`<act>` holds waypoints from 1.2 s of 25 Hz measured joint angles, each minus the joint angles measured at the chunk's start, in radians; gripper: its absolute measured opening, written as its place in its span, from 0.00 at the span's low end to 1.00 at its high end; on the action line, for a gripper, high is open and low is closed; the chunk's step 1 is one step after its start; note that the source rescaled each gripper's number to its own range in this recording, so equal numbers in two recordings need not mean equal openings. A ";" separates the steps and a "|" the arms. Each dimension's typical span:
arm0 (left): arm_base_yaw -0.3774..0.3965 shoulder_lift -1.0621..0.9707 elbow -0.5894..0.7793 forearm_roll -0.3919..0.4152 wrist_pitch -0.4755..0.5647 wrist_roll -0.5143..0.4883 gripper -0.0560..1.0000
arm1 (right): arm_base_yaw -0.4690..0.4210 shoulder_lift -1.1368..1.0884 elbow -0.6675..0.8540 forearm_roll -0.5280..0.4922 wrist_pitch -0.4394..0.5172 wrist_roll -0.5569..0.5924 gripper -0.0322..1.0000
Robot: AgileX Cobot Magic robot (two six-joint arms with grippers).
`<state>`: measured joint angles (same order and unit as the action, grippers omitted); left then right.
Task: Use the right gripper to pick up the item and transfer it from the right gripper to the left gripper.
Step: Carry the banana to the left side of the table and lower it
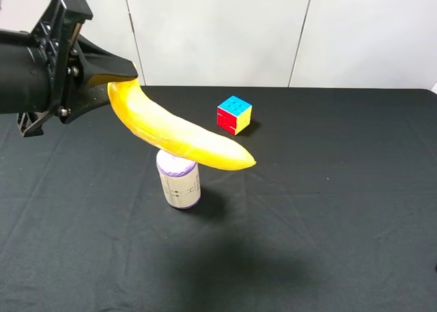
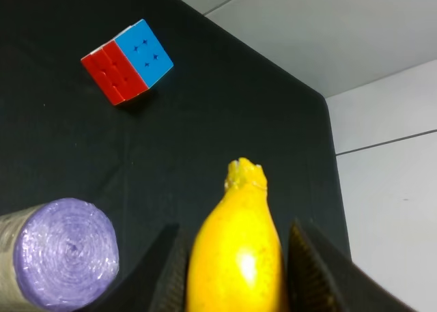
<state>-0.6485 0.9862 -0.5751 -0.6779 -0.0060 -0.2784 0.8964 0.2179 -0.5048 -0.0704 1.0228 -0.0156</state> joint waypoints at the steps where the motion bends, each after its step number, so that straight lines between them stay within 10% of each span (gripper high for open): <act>1: 0.000 0.000 0.000 0.000 0.000 0.000 0.05 | 0.000 0.000 0.003 0.000 -0.002 0.000 1.00; 17: 0.000 0.000 0.000 0.000 -0.001 0.000 0.05 | -0.023 0.000 0.016 -0.002 -0.002 0.000 1.00; 30: 0.000 0.000 0.000 0.000 -0.001 0.000 0.05 | -0.642 -0.102 0.016 -0.002 -0.003 0.000 1.00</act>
<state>-0.6485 0.9862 -0.5751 -0.6779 -0.0073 -0.2784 0.2541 0.1163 -0.4888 -0.0729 1.0200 -0.0156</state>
